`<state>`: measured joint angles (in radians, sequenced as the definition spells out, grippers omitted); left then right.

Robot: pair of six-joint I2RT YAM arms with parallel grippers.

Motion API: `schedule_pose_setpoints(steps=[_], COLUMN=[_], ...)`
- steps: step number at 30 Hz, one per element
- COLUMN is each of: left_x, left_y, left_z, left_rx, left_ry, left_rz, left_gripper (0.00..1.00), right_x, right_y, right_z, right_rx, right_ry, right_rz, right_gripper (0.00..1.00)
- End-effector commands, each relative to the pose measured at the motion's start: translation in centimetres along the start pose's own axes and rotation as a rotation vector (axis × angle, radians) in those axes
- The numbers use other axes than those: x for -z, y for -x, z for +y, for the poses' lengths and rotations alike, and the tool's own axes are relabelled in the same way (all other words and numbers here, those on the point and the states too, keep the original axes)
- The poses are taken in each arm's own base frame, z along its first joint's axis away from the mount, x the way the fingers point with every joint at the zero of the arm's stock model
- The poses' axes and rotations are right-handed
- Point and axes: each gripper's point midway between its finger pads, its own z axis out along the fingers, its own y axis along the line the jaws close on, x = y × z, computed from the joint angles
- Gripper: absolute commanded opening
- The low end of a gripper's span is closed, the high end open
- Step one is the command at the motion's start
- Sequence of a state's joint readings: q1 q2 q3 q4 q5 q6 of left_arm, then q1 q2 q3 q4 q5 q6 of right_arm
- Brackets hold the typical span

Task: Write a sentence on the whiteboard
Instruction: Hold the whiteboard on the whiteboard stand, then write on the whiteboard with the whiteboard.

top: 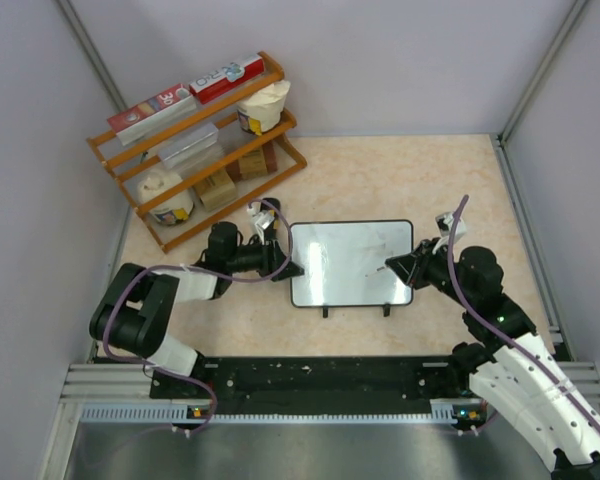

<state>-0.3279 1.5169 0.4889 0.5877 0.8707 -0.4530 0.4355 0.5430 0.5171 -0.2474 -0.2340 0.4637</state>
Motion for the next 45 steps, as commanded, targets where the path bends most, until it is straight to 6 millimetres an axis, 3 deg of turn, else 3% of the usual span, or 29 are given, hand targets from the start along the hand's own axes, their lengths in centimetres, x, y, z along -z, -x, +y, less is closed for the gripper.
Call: schedule_pose_setpoints(steps=[1, 6, 12, 16, 28, 39, 45], left_x=[-0.3, -0.2, 0.2, 0.5, 0.8, 0.5, 0.3], left_y=[1.0, -0.2, -1.3, -2.1, -3.1, -3.8, -4.0], left_z=[-0.7, -0.4, -0.6, -0.7, -1.2, -1.3, -1.3], left_rx=[-0.047, -0.020, -0.009, 0.003, 0.003, -0.006, -0.013], left_ry=[-0.065, -0.063, -0.066, -0.072, -0.046, -0.033, -0.030], left_rz=[-0.037, -0.027, -0.018, -0.003, 0.012, 0.033, 0.041], left_gripper=[0.52, 0.31, 0.17, 0.01, 0.00, 0.00, 0.00], right_x=[0.4, 0.4, -0.1, -0.6, -2.7, -5.7, -6.9], right_y=[2.0, 2.0, 1.8, 1.7, 3.8, 3.8, 4.5], right_z=[1.5, 1.6, 2.1, 2.6, 4.0, 9.3, 10.6], right_rx=[0.026, 0.030, 0.047, 0.058, 0.119, 0.271, 0.255], right_ry=[0.053, 0.057, 0.101, 0.140, 0.191, 0.213, 0.204], right_rz=[-0.068, -0.069, -0.061, -0.058, -0.164, -0.211, -0.280], right_gripper=[0.00, 0.00, 0.00, 0.00, 0.00, 0.00, 0.00])
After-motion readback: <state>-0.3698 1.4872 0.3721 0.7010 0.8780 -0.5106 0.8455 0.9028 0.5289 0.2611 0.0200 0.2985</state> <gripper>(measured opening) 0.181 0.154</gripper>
